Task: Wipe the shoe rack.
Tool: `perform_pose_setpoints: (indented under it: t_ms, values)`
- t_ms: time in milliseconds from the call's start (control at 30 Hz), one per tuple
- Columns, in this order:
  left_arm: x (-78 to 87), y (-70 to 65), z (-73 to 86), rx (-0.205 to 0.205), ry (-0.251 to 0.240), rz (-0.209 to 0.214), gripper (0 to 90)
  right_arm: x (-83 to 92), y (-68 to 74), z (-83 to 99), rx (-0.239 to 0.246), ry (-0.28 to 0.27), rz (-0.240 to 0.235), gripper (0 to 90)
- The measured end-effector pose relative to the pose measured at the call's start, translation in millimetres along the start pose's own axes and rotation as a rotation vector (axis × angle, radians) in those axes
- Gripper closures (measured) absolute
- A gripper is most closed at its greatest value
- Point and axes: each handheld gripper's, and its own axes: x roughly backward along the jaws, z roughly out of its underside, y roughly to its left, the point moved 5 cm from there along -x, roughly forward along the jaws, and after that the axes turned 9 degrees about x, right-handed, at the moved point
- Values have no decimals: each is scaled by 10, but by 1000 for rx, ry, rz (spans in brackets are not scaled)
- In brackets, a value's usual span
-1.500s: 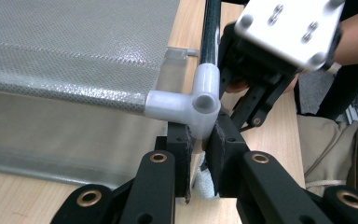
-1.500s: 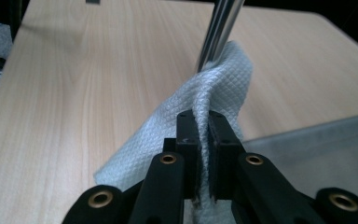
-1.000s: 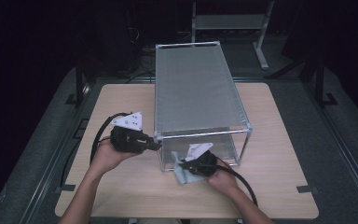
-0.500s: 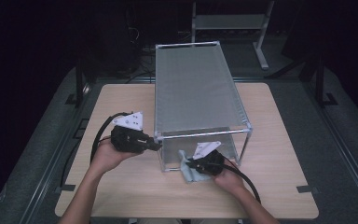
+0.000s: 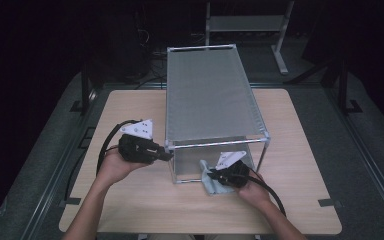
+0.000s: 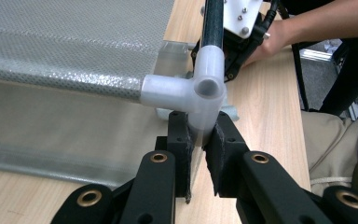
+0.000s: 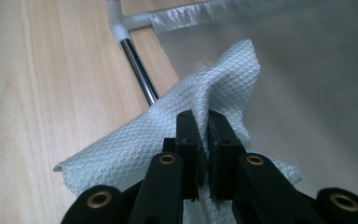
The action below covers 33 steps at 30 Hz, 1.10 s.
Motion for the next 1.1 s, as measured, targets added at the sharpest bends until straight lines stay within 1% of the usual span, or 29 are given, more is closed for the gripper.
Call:
perform_pose_setpoints:
  t_ms: [67, 100, 167, 233, 333, 367, 467, 533, 667, 700, 733, 767, 800, 833, 867, 900, 967, 1000, 1100]
  values:
    - [1, 6, -1, 1, 0, -1, 799, -1, -6, -1, -7, -2, -3, 840]
    - [3, 5, 2, 9, -2, -1, 799, -17, -1, -15, -1, -6, -1, 840]
    - [9, 11, 5, 9, -1, -4, 798, -59, 33, -59, -2, -19, -11, 840]
    - [13, 17, 6, 9, 1, -5, 798, -78, 41, -78, -5, -21, -14, 840]
    - [3, 21, -9, 6, 6, -2, 798, -62, 40, -75, -15, -22, -21, 840]
    - [-3, 24, -14, 7, 7, -1, 798, -68, 42, -87, -7, -25, -20, 840]
    - [-3, 40, -22, 6, 12, -4, 799, -100, 72, -120, -10, -25, -29, 840]
    - [-2, 48, -22, 6, 11, -5, 799, -90, 59, -107, -12, -28, -32, 840]
    - [2, 53, -18, 10, 12, -7, 799, 39, 43, 3, -14, -4, -6, 840]
    - [2, 52, -18, 9, 12, -8, 799, 100, 19, 68, -18, 8, 9, 841]
    - [-1, 50, -19, 8, 11, -10, 799, 136, 3, 108, -25, 11, 15, 840]
    - [-5, 51, -22, 9, 9, -9, 799, 178, -44, 167, -28, 19, 31, 840]
    - [-12, 49, -27, 13, 6, -8, 799, 182, -61, 178, -36, 16, 33, 840]
    - [-17, 50, -31, 12, 7, -9, 799, 168, -54, 164, -30, 15, 40, 840]
    - [-17, 52, -32, 14, 8, -10, 799, 142, -28, 134, -32, 7, 37, 840]
    - [-12, 58, -30, 12, 11, -12, 799, 120, -14, 111, -24, 6, 36, 841]
    - [-7, 63, -27, 15, 9, -15, 799, 112, -22, 108, -28, 2, 32, 841]
    - [-8, 59, -28, 15, 9, -16, 799, 126, -42, 130, -25, 7, 38, 841]
    - [-5, 62, -22, 16, 5, -13, 800, 258, -93, 272, -53, 30, 67, 841]
